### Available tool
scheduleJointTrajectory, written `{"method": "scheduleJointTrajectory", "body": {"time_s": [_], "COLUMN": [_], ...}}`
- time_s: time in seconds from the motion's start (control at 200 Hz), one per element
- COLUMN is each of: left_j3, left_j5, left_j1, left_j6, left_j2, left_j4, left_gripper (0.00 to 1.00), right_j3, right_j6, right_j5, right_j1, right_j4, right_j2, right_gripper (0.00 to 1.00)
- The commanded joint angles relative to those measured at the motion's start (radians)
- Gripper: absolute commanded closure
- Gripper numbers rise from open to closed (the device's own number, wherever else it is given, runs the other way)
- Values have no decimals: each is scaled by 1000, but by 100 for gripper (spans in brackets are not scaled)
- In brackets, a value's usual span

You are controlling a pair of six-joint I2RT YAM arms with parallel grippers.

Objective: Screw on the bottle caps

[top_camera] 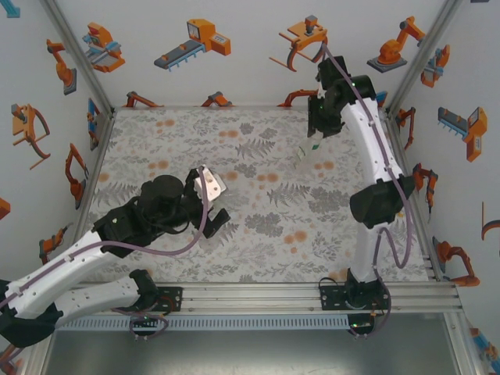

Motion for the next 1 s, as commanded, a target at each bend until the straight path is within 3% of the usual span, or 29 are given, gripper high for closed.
{"method": "scheduleJointTrajectory", "body": {"time_s": [0.0,0.15,0.471,0.551,0.721,0.991], "left_j3": [-15,-25,-19,-18,-18,-21], "left_j5": [-29,-34,-58,-59,-54,-47], "left_j1": [1,3,6,9,13,18], "left_j6": [-66,-77,-79,-81,-83,-96], "left_j2": [-28,-52,-63,-62,-58,-54], "left_j4": [-18,-24,-51,-52,-48,-31], "left_gripper": [20,20,20,20,20,20], "right_j3": [156,246,227,218,209,226], "right_j6": [-83,-85,-86,-87,-93,-101], "right_j5": [47,50,65,67,71,80], "right_j1": [-34,-68,-87,-91,-91,-90], "right_j4": [-73,-48,45,46,48,56], "right_j2": [85,172,234,240,234,184], "right_gripper": [83,81,78,72,46,41]}}
